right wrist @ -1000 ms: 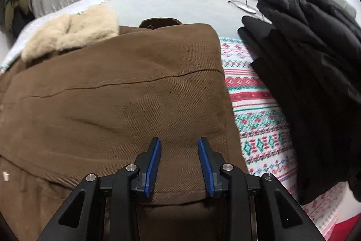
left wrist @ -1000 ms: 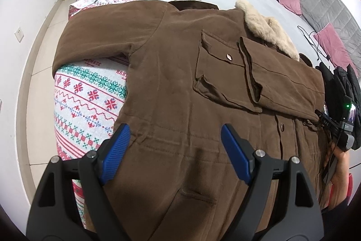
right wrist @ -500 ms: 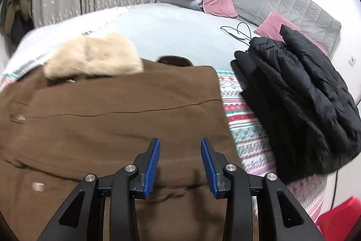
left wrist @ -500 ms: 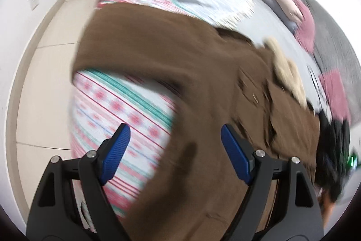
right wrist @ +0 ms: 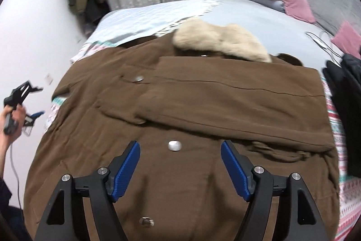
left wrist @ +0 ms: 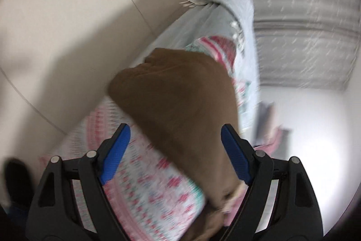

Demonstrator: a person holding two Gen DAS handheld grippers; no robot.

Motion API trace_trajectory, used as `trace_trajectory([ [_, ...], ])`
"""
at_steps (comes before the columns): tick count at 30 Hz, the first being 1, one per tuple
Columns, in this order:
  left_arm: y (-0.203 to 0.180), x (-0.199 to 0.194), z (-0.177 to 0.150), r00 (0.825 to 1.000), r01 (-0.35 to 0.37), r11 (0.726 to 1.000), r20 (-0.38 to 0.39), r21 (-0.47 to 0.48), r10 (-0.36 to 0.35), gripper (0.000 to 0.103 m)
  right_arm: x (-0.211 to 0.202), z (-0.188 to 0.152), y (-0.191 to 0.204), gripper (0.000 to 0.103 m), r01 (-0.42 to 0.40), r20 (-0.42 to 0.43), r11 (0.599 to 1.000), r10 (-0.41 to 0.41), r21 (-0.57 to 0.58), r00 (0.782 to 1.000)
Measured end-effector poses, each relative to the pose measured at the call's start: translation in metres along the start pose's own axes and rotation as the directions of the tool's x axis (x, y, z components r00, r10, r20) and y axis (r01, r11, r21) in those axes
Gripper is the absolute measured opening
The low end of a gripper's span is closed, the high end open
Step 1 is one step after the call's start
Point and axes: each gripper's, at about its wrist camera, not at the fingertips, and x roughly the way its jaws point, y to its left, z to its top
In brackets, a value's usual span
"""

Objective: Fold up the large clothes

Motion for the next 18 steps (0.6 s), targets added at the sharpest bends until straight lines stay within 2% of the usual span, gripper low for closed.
trace_trajectory([
  [3, 0.005, 0.026, -0.010, 0.995, 0.067, 0.998, -0.067, -0.007, -0.067, 0.083, 0.005, -0.009, 0.014, 0.076, -0.018, -0.025, 1.000, 0.018, -0.021, 1.000],
  [6, 0.014, 0.047, -0.019, 0.990, 0.090, 0.996, -0.107, -0.024, -0.092, 0.083, 0.014, -0.012, 0.018, 0.076, -0.036, -0.047, 0.999, 0.034, -0.041, 0.998],
  [8, 0.028, 0.060, -0.021, 0.988, 0.090, 0.992, -0.119, -0.087, -0.100, 0.083, 0.016, -0.014, 0.023, 0.076, -0.039, -0.051, 0.998, 0.036, -0.057, 0.998],
  [12, 0.052, 0.064, -0.020, 0.986, 0.135, 0.972, -0.071, -0.195, -0.151, 0.083, 0.018, -0.019, 0.030, 0.076, -0.038, -0.050, 0.996, 0.034, -0.084, 0.998],
  [18, 0.049, 0.071, -0.024, 0.987, 0.157, 0.969, -0.007, -0.188, -0.162, 0.081, 0.003, -0.018, 0.043, 0.076, 0.090, 0.063, 0.988, -0.083, -0.126, 0.995],
])
